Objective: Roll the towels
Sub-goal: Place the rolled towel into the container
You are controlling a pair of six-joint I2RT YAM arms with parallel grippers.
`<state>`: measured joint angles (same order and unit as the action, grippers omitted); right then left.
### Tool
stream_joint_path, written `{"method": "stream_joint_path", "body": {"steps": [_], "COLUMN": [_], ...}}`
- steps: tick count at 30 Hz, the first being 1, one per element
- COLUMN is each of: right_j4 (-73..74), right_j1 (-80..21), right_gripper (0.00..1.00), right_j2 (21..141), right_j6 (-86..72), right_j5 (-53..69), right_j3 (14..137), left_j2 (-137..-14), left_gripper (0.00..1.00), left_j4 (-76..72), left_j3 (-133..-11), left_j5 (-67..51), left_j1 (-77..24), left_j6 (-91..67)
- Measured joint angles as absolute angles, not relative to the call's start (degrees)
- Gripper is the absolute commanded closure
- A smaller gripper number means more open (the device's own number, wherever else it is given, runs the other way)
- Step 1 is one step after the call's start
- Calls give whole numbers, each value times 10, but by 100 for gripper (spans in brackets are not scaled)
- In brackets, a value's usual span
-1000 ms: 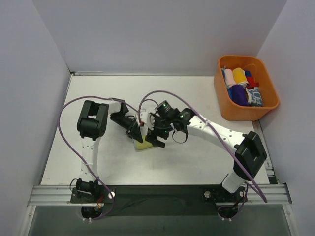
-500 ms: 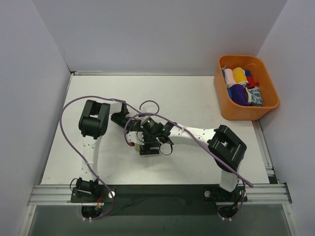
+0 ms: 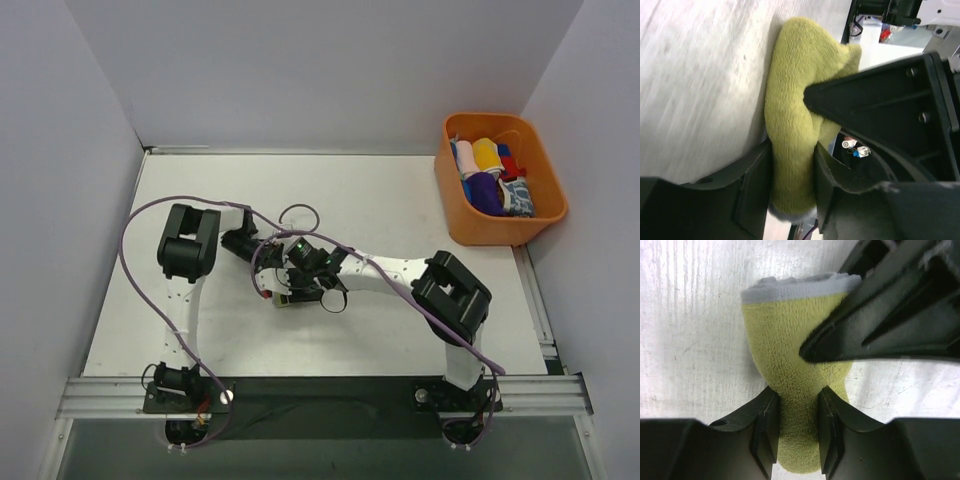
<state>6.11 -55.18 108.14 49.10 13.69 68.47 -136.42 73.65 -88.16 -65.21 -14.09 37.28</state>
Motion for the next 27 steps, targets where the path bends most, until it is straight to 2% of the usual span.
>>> {"method": "stream_joint_path", "body": {"steps": [1,4,10,12,15,17,19,27], "right_j4": [69,92,193,227,271,299,322,360], "right_j1": [-548,-531,-490,-467,-425,-375,-336,-177], "right_gripper": [100,100,100,100,100,100,100,100], "right_j2": [1084,1086,1086,1088,1095,1098,1102,1100], "right_j6": [484,456,394,360,298,252,215,108], "right_j5": [146,182,254,280,315,335,352,397], "right_j3": [691,705,731,741,758,771,793,942], "left_j2": [-1360,-1337,-1282,-1259,-1214,-1181,-1148,-1046], "left_gripper": [51,39,26,24,24,19,10,7], "left_j4": [737,734,731,730,719,705,689,633], "left_j3": [-878,-868,-868,-870,-872,-877,-887,-935], "left_j5": [-652,-640,-604,-595,-580,-571,-560,-493], "left_j1": [-136,-105,-6,10,7,0,-5,-57], "left_j6": [375,386,406,411,408,397,385,345]}}
